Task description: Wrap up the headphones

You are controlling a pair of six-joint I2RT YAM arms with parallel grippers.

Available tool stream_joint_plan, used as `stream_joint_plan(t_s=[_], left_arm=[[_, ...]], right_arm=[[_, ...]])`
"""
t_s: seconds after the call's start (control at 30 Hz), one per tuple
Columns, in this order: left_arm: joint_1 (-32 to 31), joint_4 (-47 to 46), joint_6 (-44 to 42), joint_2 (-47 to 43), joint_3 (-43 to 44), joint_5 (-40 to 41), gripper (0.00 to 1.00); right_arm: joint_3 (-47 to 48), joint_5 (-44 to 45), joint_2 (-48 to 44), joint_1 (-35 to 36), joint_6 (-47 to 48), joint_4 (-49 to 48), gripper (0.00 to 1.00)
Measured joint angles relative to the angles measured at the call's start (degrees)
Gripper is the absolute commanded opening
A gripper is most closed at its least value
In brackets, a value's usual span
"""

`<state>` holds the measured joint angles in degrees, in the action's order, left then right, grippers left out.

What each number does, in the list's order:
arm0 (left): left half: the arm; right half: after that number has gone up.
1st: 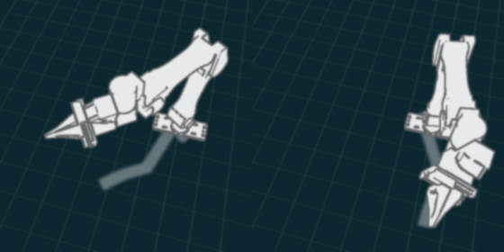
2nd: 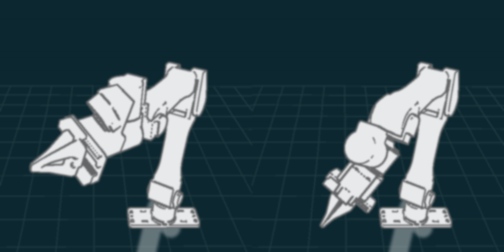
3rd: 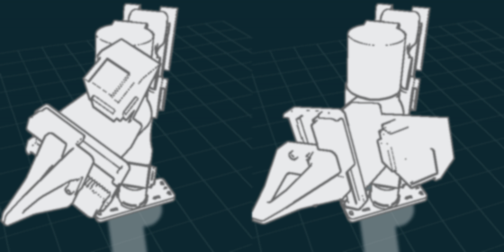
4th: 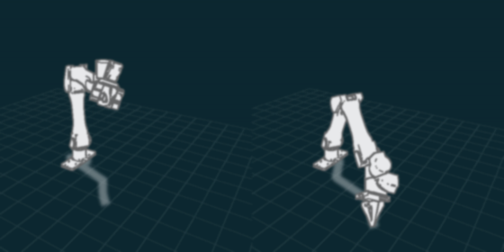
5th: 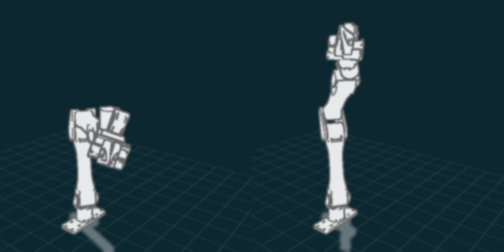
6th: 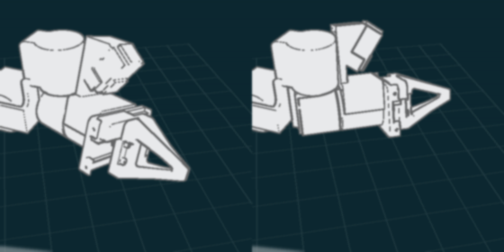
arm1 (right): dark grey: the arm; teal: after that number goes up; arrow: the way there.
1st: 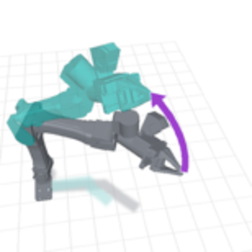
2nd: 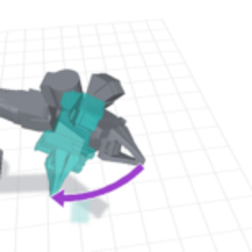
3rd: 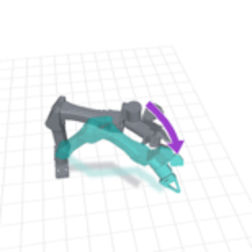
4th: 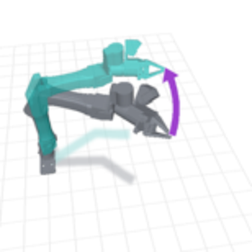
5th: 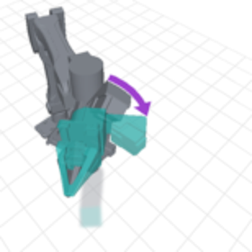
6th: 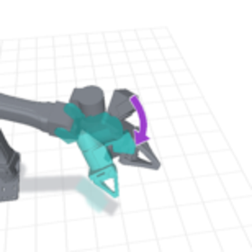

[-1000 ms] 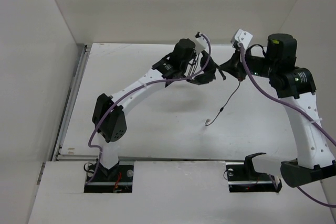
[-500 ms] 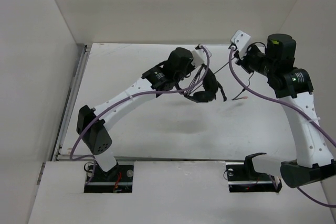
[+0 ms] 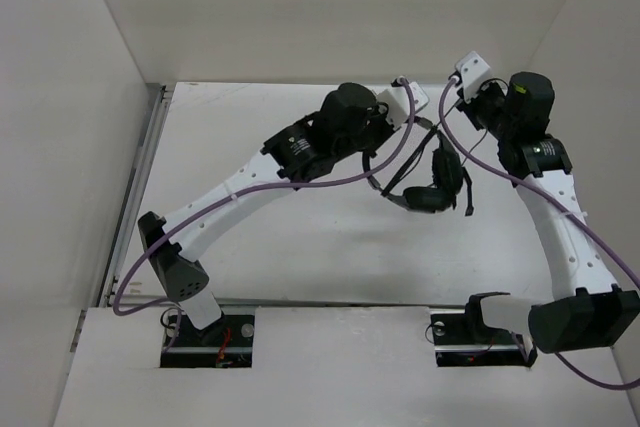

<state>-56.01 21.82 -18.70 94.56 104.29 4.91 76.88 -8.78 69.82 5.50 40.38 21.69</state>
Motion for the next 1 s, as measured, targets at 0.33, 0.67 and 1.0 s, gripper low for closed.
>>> stream_joint_plan(t_s=[0.33,0.67,1.0], left_arm=[[0.2,2.9,4.1,0.2,8.1,-4.4,0.01],[-0.6,6.5,12.3,3.4,25.8,-12.1,0.02],[-1.2,4.5,17.7,10.5,41.2,-14.3,0.02]], right_arm=[[-2.3,-10.2,1.0,-4.8,-14.6,-7.9,0.05],[-9.0,-34.7,1.7,-5.7,-44.1,-20.7,0.13],[-26.0,-44.7,4.1,-2.4,-89.1,-59.3,0.39]])
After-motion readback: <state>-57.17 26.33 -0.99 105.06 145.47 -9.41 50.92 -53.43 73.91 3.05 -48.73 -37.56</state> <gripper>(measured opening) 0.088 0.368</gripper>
